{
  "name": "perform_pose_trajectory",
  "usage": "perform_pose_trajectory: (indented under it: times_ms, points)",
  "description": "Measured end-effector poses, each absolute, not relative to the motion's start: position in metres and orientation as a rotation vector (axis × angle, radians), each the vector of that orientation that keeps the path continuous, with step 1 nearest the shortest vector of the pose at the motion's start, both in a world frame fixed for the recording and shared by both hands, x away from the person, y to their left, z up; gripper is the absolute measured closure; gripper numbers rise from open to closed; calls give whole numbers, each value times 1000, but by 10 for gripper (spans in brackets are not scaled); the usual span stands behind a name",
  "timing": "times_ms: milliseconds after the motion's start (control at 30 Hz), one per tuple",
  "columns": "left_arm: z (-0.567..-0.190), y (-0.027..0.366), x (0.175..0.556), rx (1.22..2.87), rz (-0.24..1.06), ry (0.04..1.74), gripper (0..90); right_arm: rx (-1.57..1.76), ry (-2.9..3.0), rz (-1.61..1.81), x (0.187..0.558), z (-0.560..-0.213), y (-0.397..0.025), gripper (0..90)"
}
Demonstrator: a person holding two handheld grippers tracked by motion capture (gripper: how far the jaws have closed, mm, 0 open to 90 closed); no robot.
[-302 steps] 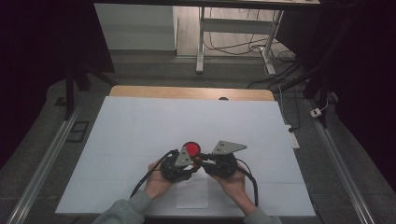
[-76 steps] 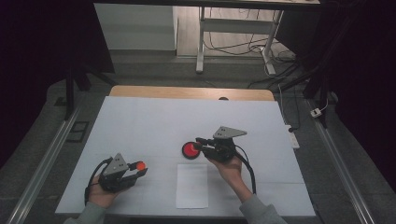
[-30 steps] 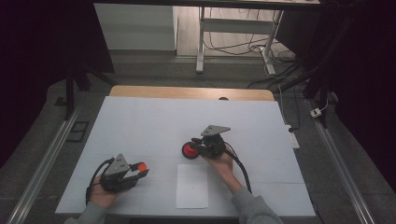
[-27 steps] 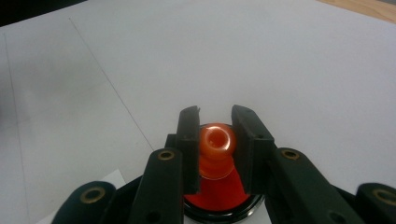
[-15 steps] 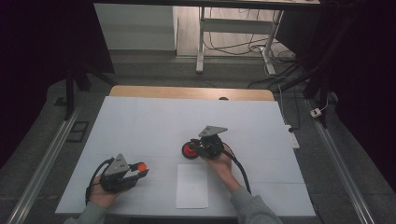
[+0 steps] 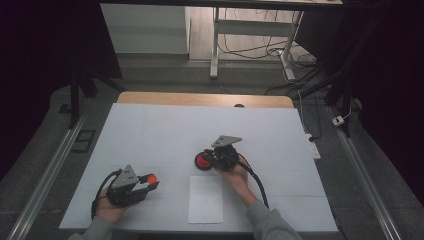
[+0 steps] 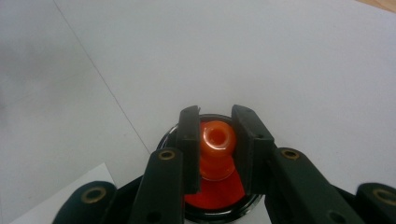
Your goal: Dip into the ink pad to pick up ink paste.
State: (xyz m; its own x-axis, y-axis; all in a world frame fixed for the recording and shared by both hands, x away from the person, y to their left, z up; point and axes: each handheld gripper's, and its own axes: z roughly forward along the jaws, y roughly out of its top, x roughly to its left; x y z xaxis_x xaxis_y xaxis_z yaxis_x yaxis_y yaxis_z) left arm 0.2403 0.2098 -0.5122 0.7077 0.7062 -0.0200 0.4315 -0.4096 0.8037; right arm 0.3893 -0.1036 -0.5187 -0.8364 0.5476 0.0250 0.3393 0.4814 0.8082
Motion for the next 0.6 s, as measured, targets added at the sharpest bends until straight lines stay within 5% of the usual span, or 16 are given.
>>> perform_pose_trajectory:
  times_ms: [600]
  points:
    - [-512,209,240,2068,408,863,654,749,2484,1279,388,-520,-104,730]
